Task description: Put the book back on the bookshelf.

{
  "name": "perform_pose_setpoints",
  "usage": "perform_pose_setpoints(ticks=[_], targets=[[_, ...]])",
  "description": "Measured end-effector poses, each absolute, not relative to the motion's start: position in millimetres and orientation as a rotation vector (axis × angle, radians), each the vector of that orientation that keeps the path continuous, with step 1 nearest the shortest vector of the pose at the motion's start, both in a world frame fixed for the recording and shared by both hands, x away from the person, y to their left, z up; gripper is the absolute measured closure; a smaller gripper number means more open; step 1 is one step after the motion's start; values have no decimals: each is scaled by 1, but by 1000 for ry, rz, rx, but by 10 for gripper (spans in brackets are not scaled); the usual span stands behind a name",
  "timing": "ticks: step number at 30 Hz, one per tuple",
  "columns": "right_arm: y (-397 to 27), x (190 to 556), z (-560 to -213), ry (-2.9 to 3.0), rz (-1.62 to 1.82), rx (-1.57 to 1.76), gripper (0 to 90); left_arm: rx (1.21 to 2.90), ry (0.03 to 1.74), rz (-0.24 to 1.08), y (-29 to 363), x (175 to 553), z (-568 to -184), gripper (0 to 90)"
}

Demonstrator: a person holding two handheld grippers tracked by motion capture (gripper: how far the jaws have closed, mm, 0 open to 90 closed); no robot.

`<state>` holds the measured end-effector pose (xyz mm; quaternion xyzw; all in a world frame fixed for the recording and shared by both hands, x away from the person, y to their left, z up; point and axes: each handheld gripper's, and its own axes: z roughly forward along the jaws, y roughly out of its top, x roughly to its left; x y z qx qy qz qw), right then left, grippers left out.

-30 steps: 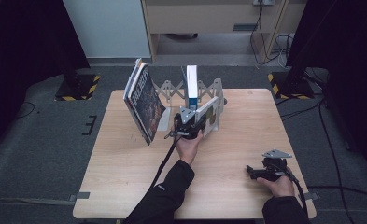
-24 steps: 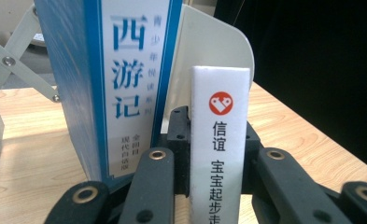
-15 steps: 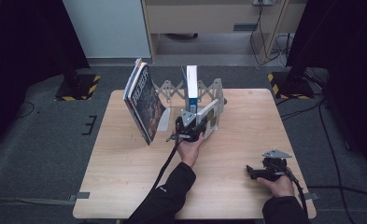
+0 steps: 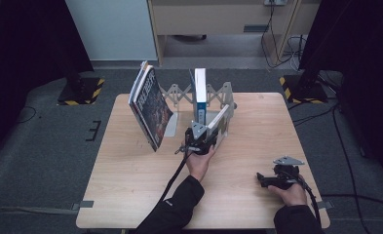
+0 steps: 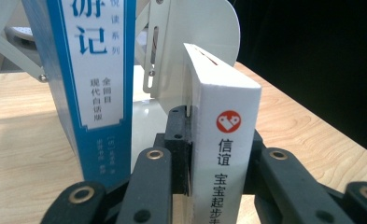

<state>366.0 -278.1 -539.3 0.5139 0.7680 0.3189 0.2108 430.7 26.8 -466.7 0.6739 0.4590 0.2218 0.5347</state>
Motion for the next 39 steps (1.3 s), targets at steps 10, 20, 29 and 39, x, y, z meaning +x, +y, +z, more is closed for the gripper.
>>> perform_pose_setpoints(ticks=[10, 20, 29, 39], targets=[[-277, 366, -539, 2136, 886, 1428, 10, 1652, 1085, 498, 32, 421, -478, 710], [-276, 366, -539, 2133, 889, 1438, 10, 1684, 1106, 538, 34, 413, -489, 728], [-276, 366, -539, 2136, 889, 1433, 9, 1678, 1122, 564, 34, 407, -495, 740], [-276, 366, -539, 2137, 885, 1429, 7, 1648, 1148, 585, 24, 417, -496, 737]])
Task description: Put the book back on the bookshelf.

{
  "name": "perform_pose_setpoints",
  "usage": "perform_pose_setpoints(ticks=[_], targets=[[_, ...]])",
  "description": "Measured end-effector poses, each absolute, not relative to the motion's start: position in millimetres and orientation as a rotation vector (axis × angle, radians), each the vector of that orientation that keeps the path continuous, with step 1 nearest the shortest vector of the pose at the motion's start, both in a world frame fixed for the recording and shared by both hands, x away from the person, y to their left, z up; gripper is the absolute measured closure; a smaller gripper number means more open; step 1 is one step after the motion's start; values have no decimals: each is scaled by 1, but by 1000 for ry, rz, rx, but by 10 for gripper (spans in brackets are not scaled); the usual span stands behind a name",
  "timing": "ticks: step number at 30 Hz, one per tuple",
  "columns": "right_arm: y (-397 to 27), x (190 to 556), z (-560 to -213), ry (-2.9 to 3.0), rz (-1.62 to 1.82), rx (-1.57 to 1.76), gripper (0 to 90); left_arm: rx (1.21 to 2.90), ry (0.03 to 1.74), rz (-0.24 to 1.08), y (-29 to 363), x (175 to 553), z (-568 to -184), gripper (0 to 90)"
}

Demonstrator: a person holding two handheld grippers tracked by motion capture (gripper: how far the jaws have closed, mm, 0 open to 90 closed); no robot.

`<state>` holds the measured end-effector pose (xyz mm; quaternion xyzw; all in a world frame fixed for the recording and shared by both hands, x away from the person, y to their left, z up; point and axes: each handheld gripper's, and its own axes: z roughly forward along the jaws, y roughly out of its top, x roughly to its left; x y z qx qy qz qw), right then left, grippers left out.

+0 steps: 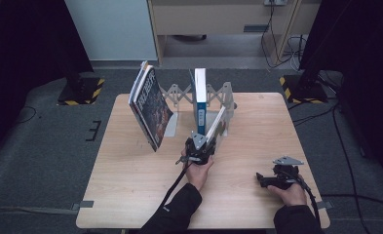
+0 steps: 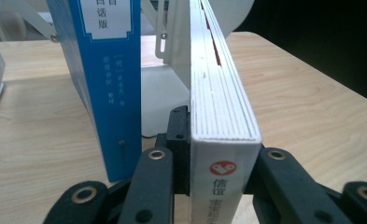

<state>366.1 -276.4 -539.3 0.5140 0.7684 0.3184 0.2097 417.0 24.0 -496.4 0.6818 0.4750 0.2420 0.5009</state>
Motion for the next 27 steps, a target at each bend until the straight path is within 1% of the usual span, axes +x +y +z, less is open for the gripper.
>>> perform_pose_setpoints(ticks=[3, 6, 7, 8, 12, 14, 18, 23, 27], targets=[[-276, 366, -539, 2137, 886, 1429, 7, 1646, 1135, 569, 23, 422, -497, 725], [-276, 366, -539, 2137, 885, 1429, 7, 1654, 1106, 519, 23, 425, -499, 693], [-276, 366, -539, 2139, 885, 1429, 7, 1659, 1095, 506, 24, 425, -499, 667], [-276, 366, -539, 2139, 885, 1429, 7, 1664, 1089, 487, 24, 425, -500, 667], [-276, 366, -539, 2138, 886, 1428, 7, 1678, 1059, 446, 26, 420, -501, 602], [-276, 366, -539, 2138, 885, 1428, 7, 1680, 1051, 433, 29, 415, -501, 595], [-276, 366, -539, 2139, 884, 1429, 7, 1676, 1056, 419, 35, 409, -500, 630], [-276, 366, -539, 2137, 884, 1429, 7, 1674, 1073, 458, 34, 409, -499, 676], [-276, 366, -539, 2137, 884, 1429, 7, 1654, 1083, 456, 30, 414, -501, 677]])
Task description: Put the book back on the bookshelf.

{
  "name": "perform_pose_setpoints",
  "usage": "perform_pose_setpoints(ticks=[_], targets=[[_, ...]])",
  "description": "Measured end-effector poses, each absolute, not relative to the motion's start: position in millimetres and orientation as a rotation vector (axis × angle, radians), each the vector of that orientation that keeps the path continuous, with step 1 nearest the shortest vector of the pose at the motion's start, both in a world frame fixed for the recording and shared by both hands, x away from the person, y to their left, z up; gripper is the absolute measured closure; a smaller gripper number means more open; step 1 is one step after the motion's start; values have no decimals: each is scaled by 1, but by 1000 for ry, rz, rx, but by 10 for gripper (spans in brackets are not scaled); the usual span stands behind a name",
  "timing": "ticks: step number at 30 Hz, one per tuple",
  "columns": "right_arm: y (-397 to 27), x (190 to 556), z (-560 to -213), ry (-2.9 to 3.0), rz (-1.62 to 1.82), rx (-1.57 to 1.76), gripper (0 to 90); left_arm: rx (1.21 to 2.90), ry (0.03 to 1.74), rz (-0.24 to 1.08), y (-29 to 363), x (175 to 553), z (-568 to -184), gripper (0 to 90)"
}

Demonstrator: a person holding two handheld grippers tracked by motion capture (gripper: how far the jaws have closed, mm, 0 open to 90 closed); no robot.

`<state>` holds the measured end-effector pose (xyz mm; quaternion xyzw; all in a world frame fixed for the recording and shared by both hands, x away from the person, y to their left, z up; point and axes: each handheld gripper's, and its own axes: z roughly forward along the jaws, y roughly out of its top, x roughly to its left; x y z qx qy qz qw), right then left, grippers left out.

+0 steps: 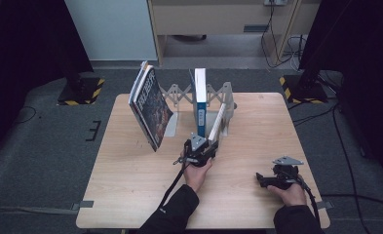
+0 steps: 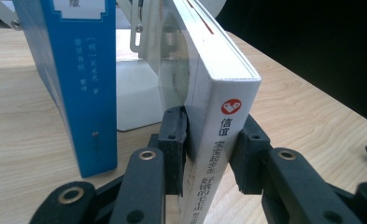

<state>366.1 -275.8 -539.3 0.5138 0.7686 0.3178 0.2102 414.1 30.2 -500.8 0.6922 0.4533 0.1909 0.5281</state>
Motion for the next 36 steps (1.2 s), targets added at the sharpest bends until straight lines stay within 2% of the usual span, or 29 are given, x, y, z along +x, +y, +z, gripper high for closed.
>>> perform_pose_setpoints(ticks=[7, 16, 21, 25, 36], targets=[[-276, 366, -539, 2139, 885, 1426, 7, 1678, 1053, 454, 17, 428, -498, 645], [-275, 366, -539, 2141, 885, 1426, 7, 1704, 973, 339, 24, 431, -500, 578], [-275, 366, -539, 2142, 886, 1425, 7, 1724, 919, 348, 31, 421, -496, 595], [-275, 366, -539, 2142, 886, 1424, 7, 1717, 920, 335, 31, 421, -493, 685], [-275, 366, -539, 2141, 887, 1428, 7, 1725, 935, 331, 15, 441, -490, 674]])
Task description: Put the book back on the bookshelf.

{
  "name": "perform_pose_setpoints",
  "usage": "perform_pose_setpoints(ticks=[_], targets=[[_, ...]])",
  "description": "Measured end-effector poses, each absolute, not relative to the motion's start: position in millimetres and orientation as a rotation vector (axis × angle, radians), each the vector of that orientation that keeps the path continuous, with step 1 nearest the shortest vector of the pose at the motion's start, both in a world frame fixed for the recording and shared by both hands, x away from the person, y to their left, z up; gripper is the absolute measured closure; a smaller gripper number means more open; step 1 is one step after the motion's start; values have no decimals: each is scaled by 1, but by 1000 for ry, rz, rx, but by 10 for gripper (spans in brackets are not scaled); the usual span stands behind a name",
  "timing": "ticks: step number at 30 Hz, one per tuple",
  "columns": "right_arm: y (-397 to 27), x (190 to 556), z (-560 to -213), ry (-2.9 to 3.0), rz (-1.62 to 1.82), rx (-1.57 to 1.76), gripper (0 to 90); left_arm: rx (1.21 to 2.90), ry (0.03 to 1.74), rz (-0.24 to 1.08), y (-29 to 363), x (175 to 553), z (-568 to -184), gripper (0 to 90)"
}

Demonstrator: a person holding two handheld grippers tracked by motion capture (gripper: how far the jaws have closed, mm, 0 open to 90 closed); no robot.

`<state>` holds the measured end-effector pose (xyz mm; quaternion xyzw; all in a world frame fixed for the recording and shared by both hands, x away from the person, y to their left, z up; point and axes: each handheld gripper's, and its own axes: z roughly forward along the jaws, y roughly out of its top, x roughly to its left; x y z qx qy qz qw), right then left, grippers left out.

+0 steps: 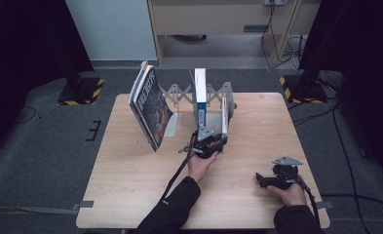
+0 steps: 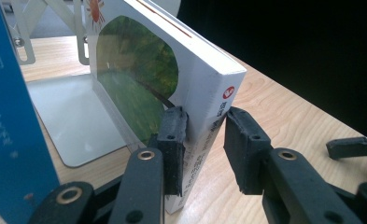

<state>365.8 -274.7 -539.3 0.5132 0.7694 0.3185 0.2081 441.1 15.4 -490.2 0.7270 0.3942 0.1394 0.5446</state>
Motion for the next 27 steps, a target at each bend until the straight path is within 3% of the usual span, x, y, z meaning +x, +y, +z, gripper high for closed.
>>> perform_pose_setpoints(ticks=[27], targets=[[-275, 366, -539, 2141, 887, 1428, 7, 1761, 987, 382, -4, 471, -484, 658]])
